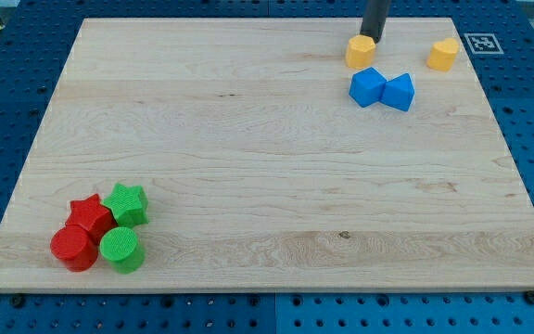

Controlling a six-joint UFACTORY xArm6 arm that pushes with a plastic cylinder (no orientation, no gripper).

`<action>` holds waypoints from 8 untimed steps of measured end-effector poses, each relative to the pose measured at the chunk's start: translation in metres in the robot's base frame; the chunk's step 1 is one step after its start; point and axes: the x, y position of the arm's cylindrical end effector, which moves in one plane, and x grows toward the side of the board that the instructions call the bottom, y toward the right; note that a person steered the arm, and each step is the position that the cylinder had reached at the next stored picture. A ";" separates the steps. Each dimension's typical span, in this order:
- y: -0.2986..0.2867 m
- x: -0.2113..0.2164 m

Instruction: Slide the yellow heart closer to blue triangle

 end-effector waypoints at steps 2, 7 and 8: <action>-0.002 0.046; 0.174 -0.006; 0.143 0.023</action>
